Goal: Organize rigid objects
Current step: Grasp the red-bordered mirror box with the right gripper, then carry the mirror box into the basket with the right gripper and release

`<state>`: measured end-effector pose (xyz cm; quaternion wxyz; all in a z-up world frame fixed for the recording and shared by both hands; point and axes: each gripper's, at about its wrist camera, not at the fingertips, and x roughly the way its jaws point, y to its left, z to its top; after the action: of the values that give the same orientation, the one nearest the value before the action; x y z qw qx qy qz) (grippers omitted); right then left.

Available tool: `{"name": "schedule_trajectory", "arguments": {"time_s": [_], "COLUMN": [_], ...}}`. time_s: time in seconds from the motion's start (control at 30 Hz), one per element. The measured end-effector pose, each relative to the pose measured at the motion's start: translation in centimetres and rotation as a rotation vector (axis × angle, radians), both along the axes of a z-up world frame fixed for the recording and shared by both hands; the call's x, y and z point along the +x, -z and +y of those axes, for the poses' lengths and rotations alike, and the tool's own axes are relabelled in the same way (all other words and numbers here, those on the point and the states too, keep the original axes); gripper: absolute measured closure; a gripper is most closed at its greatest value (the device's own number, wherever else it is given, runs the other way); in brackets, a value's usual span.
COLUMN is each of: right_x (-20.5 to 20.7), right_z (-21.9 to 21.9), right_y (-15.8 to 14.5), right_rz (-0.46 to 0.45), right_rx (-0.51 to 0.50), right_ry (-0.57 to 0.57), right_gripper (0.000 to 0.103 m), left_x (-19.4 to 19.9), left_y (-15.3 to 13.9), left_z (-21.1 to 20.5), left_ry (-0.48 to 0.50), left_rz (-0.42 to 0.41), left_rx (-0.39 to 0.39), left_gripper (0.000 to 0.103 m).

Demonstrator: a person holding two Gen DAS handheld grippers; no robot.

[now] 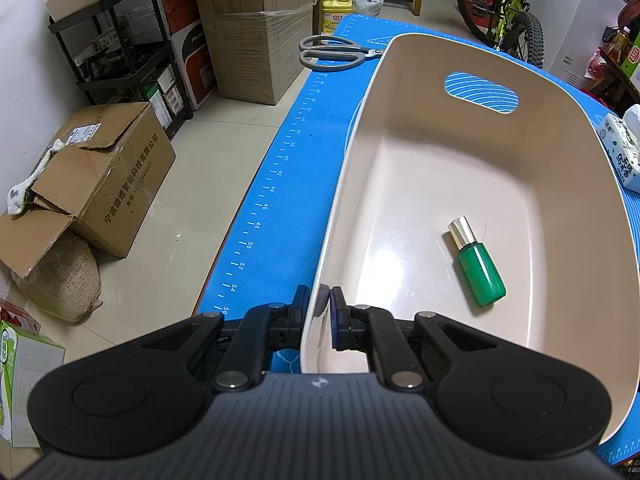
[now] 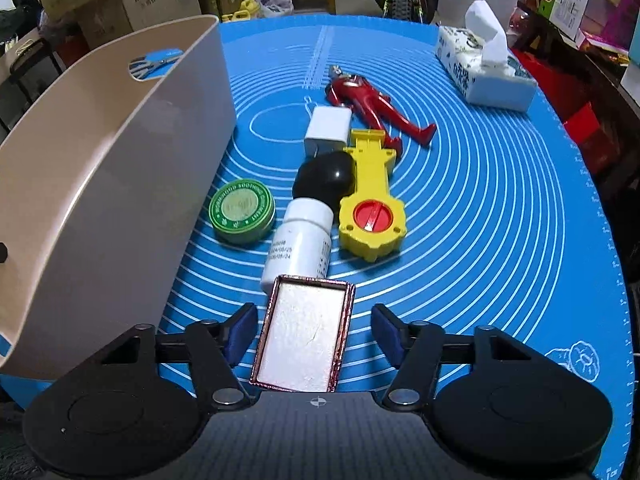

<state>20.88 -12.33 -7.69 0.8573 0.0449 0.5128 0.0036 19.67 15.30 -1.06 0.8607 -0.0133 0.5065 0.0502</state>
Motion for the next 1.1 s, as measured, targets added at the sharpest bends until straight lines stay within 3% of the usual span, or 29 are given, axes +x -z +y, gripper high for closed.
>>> {"name": "schedule_trajectory", "arguments": {"time_s": [0.2,0.57,1.1], "right_x": [0.0,-0.4,0.5], "right_z": [0.0,-0.9,0.5], "right_y": [0.2,-1.6,-9.5], "right_rz": [0.006,-0.055,-0.265], "right_rx": [-0.001,-0.009,0.025], "right_ry": [-0.005,0.019,0.007], "right_gripper": [0.058,0.058,0.058], "left_x": [0.0,0.0,0.0], "left_y": [0.0,0.0,0.0], "left_z": [0.0,-0.1,0.0], "left_ry": [-0.001,-0.003,-0.009], "left_rz": [0.0,0.001,0.001], "left_rx": [-0.001,-0.003,-0.008], "left_gripper": [0.09,0.09,0.09]}}
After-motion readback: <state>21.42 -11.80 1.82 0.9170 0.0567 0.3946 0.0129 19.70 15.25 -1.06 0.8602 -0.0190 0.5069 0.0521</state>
